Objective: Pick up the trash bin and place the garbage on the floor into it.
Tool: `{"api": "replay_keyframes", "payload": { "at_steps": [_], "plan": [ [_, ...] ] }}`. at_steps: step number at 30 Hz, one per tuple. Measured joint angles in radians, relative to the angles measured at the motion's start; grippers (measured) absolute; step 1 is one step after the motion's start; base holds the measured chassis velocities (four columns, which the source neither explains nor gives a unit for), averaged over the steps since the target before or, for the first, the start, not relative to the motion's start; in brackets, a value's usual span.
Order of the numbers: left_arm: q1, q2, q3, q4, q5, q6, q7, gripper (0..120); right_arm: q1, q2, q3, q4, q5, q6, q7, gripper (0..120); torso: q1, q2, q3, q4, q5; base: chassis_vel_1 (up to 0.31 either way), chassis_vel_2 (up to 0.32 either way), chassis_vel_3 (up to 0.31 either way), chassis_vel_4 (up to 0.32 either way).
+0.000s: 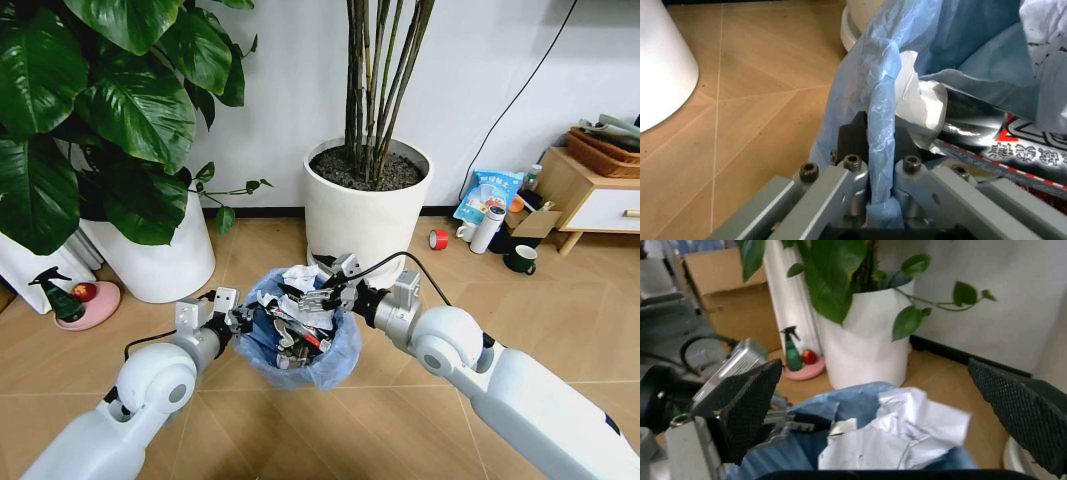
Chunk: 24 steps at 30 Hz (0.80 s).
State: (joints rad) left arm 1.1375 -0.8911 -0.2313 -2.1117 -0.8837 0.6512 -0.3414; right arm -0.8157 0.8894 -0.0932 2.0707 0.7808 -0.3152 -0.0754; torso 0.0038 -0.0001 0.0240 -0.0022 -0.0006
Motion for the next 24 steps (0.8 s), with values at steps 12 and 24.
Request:
{"api": "replay_keyframes", "payload": {
  "at_steps": [12, 24],
  "plan": [
    [0.046, -0.027, -0.055, -0.018, -0.007, -0.007, -0.061, 0, -0.155, 0.006, 0.23, 0.042, -0.039, 0.032, 0.173, 100, 0.0, 0.0, 0.0, 0.0001, 0.0, 0.0, 0.0, 0.0, 0.0],
    [0.109, -0.054, -0.094, -0.07, -0.027, 0.0, -0.132, 0, -0.395, 0.069, 0.543, 0.107, -0.187, 0.025, 0.185, 100, 0.0, 0.0, 0.0, -0.0001, 0.0, 0.0, 0.0, 0.0, 0.0]
  ]
}}
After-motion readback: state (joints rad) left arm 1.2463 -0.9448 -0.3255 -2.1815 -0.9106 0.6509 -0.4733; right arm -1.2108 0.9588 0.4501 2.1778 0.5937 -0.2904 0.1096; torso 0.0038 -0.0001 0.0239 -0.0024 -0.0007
